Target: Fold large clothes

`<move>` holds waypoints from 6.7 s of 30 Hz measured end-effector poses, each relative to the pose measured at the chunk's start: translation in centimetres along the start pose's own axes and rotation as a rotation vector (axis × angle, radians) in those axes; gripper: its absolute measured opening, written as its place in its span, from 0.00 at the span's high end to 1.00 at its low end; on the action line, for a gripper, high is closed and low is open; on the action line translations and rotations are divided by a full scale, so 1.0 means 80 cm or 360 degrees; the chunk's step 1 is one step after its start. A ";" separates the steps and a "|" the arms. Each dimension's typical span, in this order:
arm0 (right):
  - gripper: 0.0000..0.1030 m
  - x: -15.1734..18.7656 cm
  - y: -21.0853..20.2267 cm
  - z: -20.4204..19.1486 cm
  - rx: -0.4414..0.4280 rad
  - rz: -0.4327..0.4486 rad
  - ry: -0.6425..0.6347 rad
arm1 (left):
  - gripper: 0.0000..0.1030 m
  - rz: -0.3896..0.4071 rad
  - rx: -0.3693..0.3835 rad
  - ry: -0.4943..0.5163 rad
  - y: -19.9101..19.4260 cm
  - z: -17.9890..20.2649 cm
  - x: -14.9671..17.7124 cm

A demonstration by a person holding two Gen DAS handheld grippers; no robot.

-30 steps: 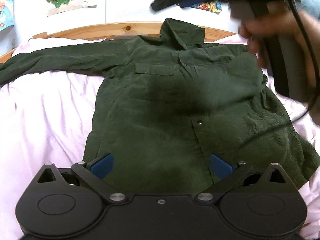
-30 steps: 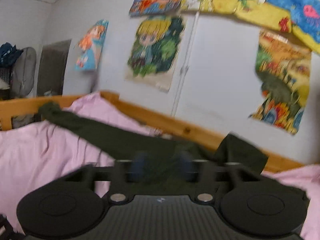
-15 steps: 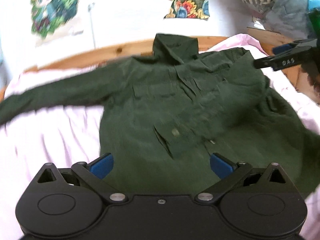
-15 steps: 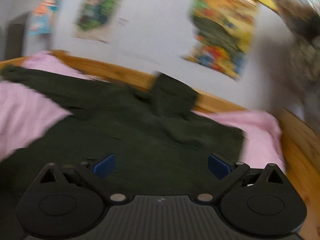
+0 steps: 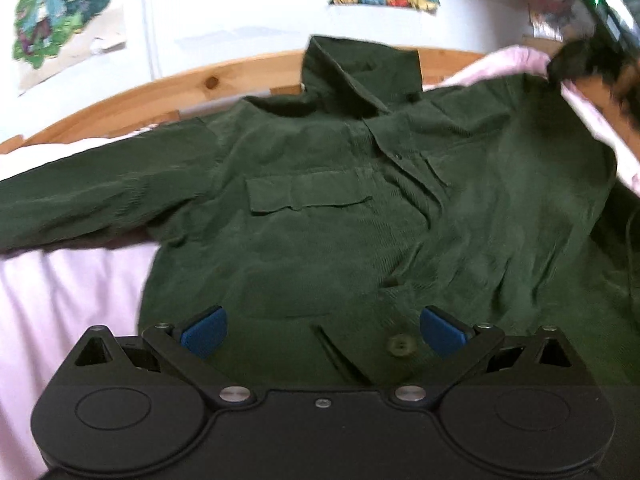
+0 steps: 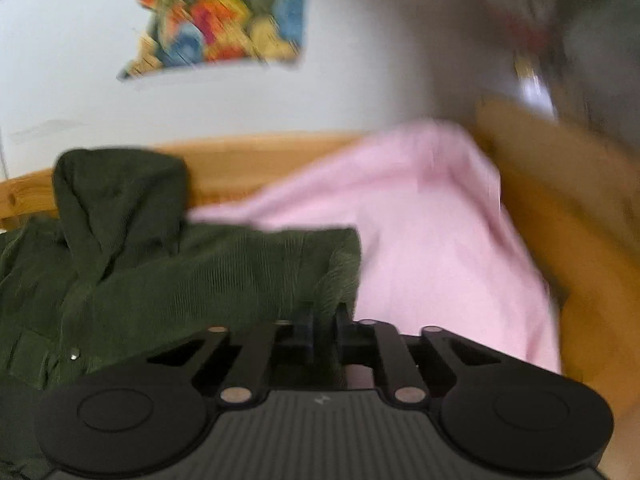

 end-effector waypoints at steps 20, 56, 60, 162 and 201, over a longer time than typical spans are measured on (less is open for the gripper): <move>0.38 0.155 -0.157 -0.007 -0.0212 0.0055 -0.1787 | 0.01 -0.0112 -0.0048 -0.0188 0.045 -0.011 0.021; 0.41 0.172 -0.149 0.025 0.0101 0.0008 -0.0772 | 0.01 0.0070 0.0132 -0.0286 0.013 -0.002 0.001; 0.46 0.196 -0.130 -0.020 0.0006 -0.0019 -0.1588 | 0.01 0.0034 0.0134 -0.0250 0.035 0.008 -0.004; 0.20 0.243 -0.262 -0.052 -0.0695 -0.0089 0.0656 | 0.14 -0.0432 -0.0148 -0.0243 -0.031 -0.087 -0.137; 0.92 0.263 -0.196 -0.034 -0.0546 -0.0239 0.1112 | 0.13 -0.0247 -0.0302 -0.0399 0.111 -0.154 -0.077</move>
Point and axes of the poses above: each gripper's, at about its wrist camera, not at the fingertips, and y roughly the way its jaws point, z to its right, x to its underside, the point moved 1 cm from there along y, roughly the way its jaws point, and after that the axes turned 11 degrees about z, right-handed, at the moved point
